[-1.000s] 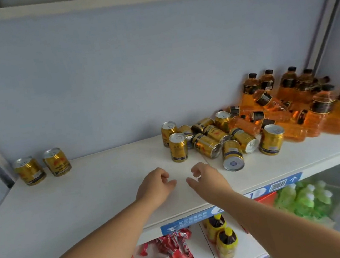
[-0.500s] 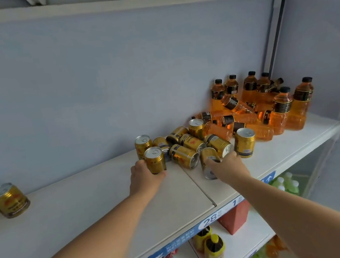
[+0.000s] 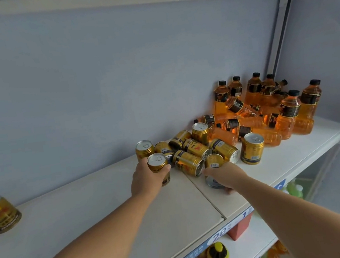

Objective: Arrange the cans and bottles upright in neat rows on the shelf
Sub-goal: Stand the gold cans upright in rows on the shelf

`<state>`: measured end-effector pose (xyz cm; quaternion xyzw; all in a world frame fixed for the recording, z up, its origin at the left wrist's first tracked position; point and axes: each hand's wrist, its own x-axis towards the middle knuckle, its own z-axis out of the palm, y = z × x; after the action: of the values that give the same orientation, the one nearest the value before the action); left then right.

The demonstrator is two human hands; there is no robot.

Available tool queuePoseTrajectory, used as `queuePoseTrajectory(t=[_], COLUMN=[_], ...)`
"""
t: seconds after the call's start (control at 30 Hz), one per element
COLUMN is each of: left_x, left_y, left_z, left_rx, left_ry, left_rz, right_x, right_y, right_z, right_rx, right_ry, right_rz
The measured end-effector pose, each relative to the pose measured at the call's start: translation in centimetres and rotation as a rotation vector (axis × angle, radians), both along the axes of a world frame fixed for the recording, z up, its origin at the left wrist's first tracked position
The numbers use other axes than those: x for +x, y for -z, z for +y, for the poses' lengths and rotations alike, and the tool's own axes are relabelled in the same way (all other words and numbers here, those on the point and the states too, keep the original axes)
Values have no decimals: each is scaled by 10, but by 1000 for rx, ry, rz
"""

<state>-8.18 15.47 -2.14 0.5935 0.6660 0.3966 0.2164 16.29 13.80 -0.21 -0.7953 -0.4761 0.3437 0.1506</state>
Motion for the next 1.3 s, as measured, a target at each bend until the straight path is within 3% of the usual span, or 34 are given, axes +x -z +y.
queuePoseTrajectory(t=[0.37, 0.63, 1.0, 1.3], left_x=[-7, -15, -97, -184], left_y=[-8, -19, -27, -29], left_z=[-15, -49, -132, -154], left_rx=[6, 9, 47, 70], left_ry=[3, -114, -405, -532], left_rz=[78, 67, -77, -48], right_x=[9, -18, -140, -236], right_y=[11, -11, 5, 9], right_z=[-25, -46, -65, -59], right_rx=[350, 599, 561, 515], right_ry=[97, -104, -484, -660], right_rz=[161, 243, 307, 334])
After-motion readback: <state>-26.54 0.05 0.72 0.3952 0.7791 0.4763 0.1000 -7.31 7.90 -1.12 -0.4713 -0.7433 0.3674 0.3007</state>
